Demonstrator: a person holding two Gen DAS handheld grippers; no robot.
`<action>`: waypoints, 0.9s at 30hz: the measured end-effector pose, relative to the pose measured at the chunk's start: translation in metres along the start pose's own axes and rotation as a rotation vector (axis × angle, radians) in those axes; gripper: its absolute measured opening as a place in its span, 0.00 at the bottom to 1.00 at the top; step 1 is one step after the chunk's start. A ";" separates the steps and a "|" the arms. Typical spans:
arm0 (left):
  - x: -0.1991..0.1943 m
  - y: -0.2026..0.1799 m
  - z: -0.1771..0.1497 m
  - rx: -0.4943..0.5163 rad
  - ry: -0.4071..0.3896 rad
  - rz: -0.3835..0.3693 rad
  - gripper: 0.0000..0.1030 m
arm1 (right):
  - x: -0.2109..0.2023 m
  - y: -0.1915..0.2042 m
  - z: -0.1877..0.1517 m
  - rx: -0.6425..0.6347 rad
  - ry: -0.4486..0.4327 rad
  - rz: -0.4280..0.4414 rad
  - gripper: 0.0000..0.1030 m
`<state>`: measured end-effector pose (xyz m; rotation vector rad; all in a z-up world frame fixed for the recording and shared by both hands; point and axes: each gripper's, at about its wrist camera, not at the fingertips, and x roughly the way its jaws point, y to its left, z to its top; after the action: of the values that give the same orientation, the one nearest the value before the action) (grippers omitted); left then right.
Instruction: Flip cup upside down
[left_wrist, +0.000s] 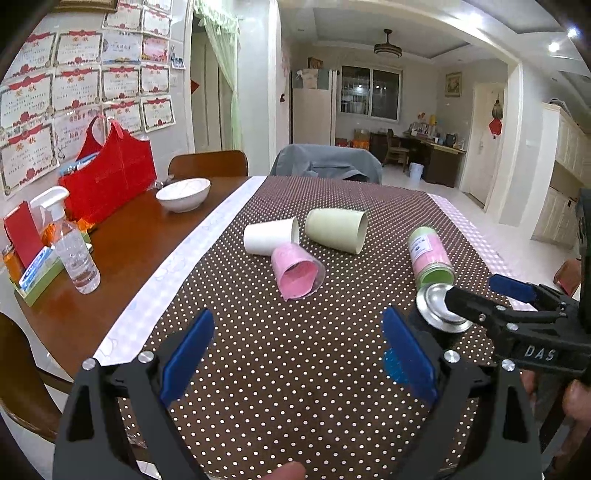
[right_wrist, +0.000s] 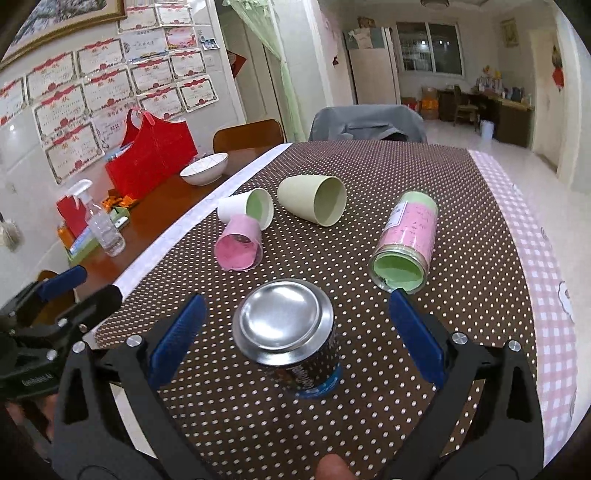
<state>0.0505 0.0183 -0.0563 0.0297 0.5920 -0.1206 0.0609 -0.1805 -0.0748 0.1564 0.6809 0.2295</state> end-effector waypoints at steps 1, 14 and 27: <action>-0.004 -0.002 0.001 0.004 -0.007 0.000 0.88 | -0.003 0.000 0.001 0.010 0.009 -0.001 0.94; -0.049 -0.024 0.020 0.055 -0.099 -0.018 0.88 | -0.058 -0.007 0.009 0.095 -0.008 -0.036 0.94; -0.100 -0.038 0.025 0.063 -0.206 -0.023 0.89 | -0.137 0.018 0.000 -0.019 -0.244 -0.244 0.94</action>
<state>-0.0231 -0.0102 0.0204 0.0706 0.3823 -0.1621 -0.0451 -0.1983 0.0114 0.0806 0.4498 -0.0178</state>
